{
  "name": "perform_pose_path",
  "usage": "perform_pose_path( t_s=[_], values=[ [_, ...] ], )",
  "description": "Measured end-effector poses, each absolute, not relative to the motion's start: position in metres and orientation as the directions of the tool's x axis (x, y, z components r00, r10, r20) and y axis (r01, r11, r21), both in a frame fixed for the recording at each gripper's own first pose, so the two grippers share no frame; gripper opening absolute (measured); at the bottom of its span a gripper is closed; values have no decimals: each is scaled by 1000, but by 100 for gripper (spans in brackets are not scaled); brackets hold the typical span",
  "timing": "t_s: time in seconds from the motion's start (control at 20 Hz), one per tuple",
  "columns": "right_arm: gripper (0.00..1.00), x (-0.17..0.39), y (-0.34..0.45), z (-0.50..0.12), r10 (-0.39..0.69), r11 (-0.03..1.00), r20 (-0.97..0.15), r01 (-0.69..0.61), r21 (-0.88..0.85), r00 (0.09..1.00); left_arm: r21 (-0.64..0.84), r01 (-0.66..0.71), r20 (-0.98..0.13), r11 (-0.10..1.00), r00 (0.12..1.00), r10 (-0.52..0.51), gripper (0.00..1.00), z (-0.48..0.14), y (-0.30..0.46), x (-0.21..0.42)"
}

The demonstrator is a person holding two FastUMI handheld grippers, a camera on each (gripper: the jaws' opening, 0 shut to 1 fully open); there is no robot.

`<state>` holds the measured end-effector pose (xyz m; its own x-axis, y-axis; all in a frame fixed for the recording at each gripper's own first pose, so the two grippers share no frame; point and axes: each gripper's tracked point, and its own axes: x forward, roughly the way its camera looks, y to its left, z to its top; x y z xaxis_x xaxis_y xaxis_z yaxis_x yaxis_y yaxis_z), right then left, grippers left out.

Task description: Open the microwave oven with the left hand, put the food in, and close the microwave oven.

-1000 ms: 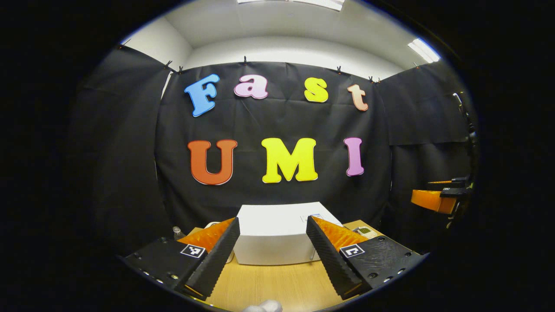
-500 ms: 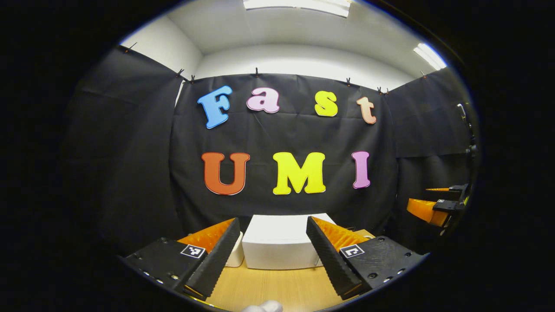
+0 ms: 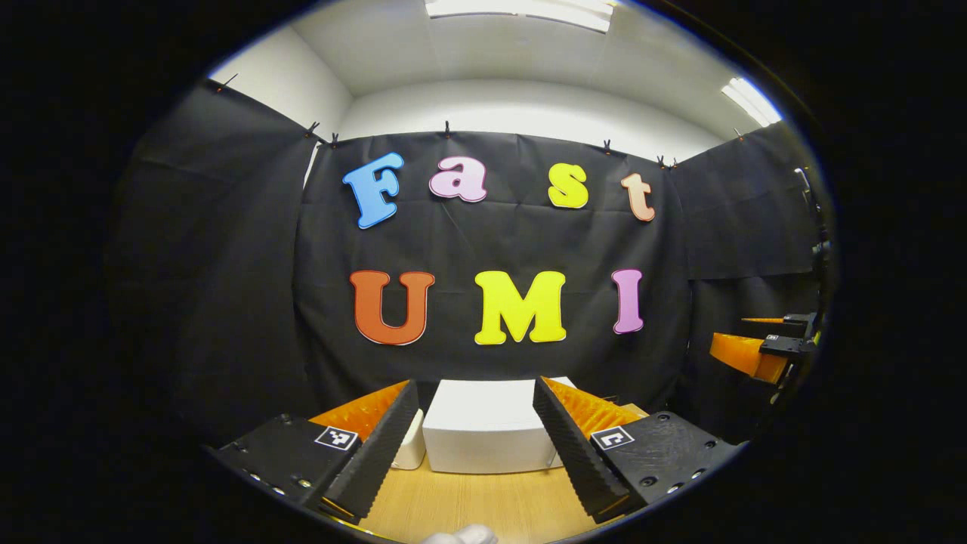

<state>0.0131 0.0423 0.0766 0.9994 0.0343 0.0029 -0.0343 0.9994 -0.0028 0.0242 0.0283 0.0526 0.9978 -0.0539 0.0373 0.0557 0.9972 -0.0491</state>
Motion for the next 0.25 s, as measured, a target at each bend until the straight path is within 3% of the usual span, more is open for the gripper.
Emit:
perform_pose_path(
  t_s=[0.25],
  values=[
    [92,14,45,70,40,999,-16,-39,22,999,-54,53,40,997,998,-51,96,55,31,25]
  ],
)
